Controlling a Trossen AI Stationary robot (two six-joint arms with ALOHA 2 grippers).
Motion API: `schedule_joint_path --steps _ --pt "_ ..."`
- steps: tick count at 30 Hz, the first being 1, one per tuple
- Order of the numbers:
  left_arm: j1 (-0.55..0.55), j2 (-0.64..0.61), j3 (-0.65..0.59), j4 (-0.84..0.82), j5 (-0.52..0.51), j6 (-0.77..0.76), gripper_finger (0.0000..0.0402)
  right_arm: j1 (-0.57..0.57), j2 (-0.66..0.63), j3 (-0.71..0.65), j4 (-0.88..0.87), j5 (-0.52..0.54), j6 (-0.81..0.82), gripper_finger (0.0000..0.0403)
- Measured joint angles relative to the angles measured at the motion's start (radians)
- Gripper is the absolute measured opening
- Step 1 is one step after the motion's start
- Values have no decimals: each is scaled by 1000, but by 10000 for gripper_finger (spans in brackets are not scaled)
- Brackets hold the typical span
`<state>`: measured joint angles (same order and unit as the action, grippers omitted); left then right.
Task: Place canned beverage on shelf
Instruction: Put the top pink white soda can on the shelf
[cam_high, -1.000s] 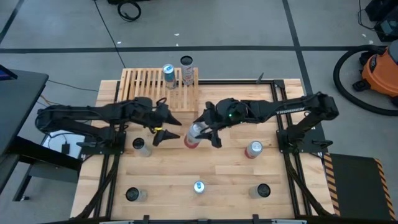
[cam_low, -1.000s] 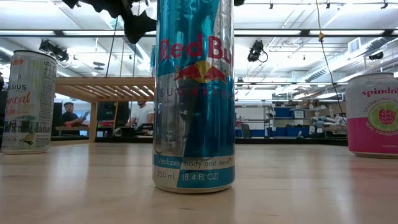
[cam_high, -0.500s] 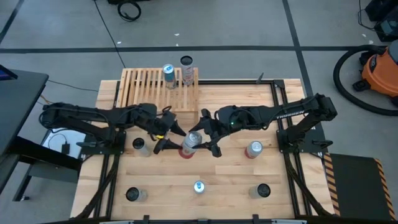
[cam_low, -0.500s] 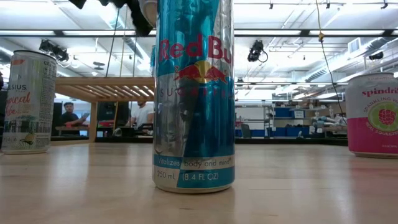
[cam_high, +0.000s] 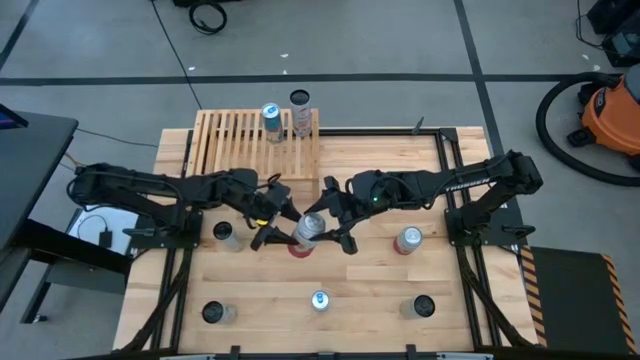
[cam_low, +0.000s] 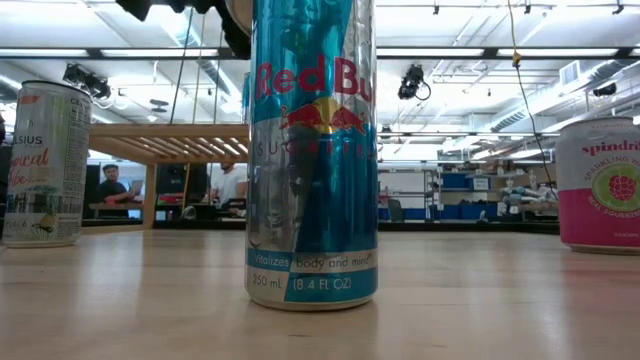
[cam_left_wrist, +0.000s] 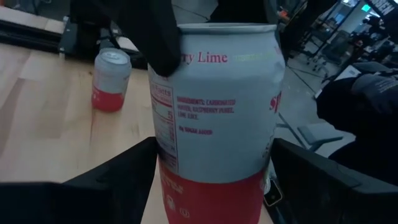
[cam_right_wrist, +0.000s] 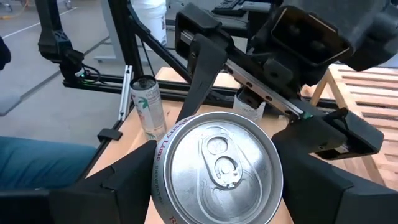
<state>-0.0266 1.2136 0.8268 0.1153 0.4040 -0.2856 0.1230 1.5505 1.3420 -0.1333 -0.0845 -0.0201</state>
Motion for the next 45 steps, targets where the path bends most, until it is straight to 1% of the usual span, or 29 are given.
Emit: schedule_joint_path --steps 8,15,18,24,27,33,37,42,45 --pt "-5 28 0 30 19 1 314 0 1 -1 -2 -6 4 292" --pt "0 23 0 20 18 -7 314 1 2 -1 -12 -12 17 292" --pt "14 8 0 10 20 -18 314 1 1 1 -12 13 21 292" --pt "33 -16 0 -62 24 -21 314 2 2 0 -31 44 21 292" --pt "34 -19 0 -66 17 -20 314 3 1 0 -42 80 21 292" --pt "38 -27 0 -79 17 -19 314 5 1 0 -65 95 29 292" --pt "48 -28 0 -79 18 -18 314 19 0 0 -97 149 28 292" --pt "47 -29 0 -80 -19 -17 314 19 0 -1 -158 186 42 292" --pt "47 -29 0 -79 -31 -18 314 18 0 -1 -188 190 51 292"
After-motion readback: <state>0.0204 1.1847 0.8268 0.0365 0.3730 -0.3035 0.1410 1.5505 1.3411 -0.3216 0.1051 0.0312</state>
